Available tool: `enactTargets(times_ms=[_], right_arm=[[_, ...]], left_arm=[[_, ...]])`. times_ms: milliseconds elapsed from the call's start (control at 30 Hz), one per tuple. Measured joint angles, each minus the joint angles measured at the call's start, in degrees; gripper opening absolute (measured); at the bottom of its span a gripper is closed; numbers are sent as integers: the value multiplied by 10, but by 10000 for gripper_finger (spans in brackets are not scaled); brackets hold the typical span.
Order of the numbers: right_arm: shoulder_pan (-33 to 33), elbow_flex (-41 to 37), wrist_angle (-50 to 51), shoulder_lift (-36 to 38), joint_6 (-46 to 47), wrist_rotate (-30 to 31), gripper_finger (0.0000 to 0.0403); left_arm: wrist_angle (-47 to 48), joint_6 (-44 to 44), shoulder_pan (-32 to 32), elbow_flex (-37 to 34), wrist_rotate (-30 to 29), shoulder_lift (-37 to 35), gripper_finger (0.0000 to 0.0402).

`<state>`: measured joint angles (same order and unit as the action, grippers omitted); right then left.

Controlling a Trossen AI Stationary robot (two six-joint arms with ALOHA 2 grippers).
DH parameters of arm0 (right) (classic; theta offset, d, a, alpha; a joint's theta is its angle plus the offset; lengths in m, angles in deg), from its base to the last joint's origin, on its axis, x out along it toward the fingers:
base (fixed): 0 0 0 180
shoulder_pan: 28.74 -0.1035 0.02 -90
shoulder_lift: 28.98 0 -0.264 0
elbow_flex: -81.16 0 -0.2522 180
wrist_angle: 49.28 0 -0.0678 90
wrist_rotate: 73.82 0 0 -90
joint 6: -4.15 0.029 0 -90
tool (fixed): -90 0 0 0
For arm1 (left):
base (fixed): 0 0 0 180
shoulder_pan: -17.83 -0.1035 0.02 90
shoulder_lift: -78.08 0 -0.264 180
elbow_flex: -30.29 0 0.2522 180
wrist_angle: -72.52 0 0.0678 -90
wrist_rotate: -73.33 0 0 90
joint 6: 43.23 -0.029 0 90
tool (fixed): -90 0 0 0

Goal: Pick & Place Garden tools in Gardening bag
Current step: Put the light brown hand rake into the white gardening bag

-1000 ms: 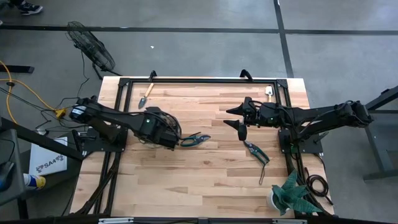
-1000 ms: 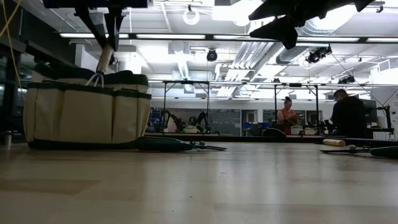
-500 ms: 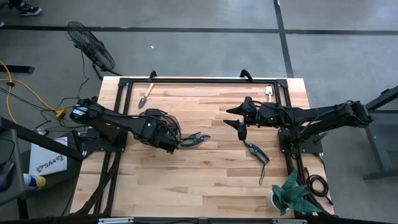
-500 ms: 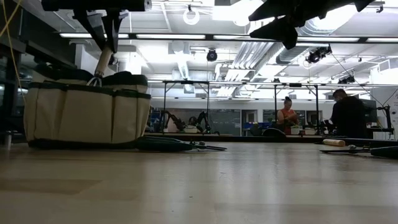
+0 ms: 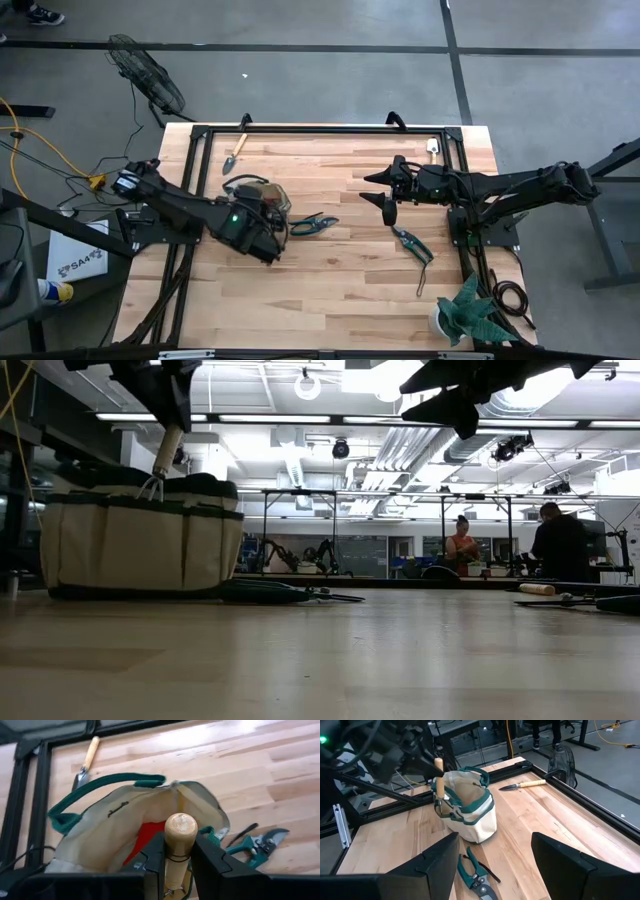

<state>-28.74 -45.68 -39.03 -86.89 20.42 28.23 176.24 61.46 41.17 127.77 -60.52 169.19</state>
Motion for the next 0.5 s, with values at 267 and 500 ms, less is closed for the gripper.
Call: enactTargets(times_ms=[267, 500], right_arm=[[0, 0, 3, 0, 0, 0, 240], [0, 0, 3, 0, 0, 0, 240]], left_arm=[[0, -53, 20, 0, -35, 8, 58], [1, -84, 18, 0, -19, 36, 58]])
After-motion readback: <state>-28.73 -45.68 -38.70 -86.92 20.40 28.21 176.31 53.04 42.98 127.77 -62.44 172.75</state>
